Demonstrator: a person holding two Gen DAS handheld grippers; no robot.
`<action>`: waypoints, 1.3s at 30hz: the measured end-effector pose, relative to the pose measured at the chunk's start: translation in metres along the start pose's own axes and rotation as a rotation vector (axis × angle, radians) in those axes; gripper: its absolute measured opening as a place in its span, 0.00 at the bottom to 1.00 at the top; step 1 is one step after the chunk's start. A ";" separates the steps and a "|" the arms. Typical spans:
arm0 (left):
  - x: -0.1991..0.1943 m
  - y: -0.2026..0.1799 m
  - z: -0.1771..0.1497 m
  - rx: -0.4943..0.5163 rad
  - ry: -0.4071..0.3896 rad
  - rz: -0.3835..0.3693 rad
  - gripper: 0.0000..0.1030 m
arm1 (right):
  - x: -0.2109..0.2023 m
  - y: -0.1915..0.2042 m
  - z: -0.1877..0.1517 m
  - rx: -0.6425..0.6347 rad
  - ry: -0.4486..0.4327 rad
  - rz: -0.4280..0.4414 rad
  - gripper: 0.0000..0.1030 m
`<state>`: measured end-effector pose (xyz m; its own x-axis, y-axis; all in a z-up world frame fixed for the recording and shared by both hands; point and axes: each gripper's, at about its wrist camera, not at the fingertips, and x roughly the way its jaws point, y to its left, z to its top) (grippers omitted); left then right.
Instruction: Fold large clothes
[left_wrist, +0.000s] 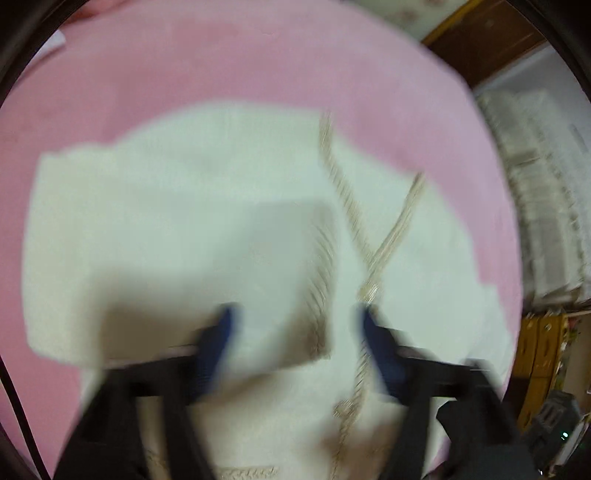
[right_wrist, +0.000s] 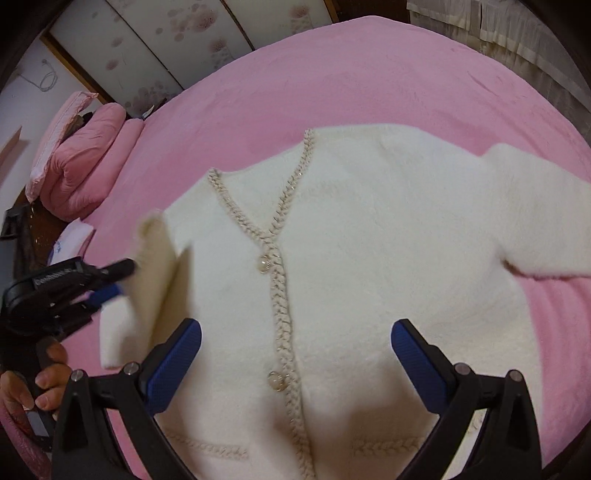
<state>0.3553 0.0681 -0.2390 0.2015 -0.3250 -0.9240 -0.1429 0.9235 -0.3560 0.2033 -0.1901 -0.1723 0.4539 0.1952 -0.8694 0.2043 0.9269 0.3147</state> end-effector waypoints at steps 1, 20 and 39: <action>0.005 0.005 -0.003 -0.004 0.013 0.007 0.81 | 0.006 0.000 -0.002 -0.015 0.003 -0.002 1.00; -0.044 0.115 -0.070 -0.022 0.037 0.229 0.83 | 0.120 0.049 -0.029 0.284 0.266 0.294 0.62; -0.031 0.198 -0.071 -0.031 0.015 0.319 0.82 | 0.028 0.095 0.051 0.195 -0.036 0.461 0.13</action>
<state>0.2520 0.2460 -0.2911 0.1269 -0.0228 -0.9916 -0.2264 0.9727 -0.0514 0.2798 -0.1126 -0.1472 0.5636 0.5559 -0.6110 0.1326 0.6692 0.7312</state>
